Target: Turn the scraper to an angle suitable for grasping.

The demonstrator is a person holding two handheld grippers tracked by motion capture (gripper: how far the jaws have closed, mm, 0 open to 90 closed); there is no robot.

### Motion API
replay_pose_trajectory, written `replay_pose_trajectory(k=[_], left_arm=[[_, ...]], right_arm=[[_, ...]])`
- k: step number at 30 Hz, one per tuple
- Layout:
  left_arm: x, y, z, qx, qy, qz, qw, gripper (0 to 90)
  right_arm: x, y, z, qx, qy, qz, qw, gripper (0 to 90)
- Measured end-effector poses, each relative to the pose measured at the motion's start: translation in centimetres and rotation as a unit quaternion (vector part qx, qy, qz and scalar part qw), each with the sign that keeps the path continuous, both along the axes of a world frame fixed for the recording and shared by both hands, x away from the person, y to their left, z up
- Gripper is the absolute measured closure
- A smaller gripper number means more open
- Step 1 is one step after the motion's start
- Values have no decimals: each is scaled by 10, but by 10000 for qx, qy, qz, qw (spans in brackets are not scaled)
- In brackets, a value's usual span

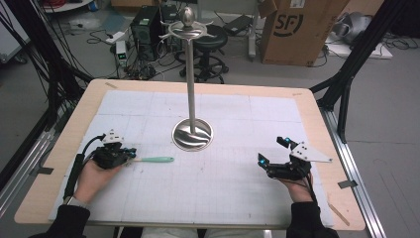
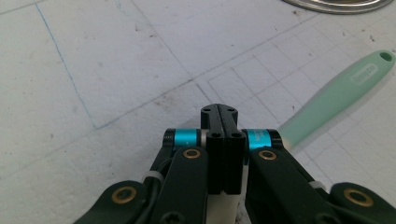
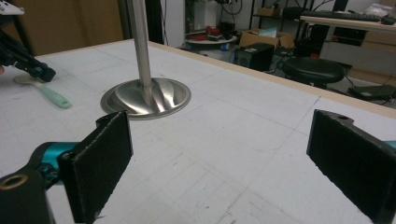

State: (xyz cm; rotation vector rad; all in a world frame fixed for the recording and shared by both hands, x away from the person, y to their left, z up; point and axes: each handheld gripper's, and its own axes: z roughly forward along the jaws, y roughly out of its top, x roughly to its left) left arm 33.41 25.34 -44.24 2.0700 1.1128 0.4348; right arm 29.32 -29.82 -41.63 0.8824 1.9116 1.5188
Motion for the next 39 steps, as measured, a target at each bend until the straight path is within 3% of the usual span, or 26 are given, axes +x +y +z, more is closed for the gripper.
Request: replay_pose_trajectory(k=[5,8,15,23,28,32,35,39], left_arm=[[-4,0,2,28,196,-54,9998,899],[-9,-2,4,135,211,-59,9997,900],[-20,-3,4,111,252,-104,9996,900],[-30,-7,6,244,244,-278,9990,900],[-28,-5,6,111,213,-364,9991,900],[-29,-3,16,-207,55,-529,9984,899],[-32,0,30,-544,-261,-805,9949,899],[-35,4,47,-665,-613,-978,9911,896]], right_arm=[[0,0,0,4,23,7,10000,58],[0,0,0,6,22,13,10000,59],[0,0,0,-3,46,20,10000,59],[0,0,-1,0,49,29,10000,59],[0,0,-1,14,38,34,10000,58],[0,-1,-1,-4,65,45,10000,58],[0,-1,-2,-6,74,53,10000,58],[0,-1,-1,20,53,61,10000,59]])
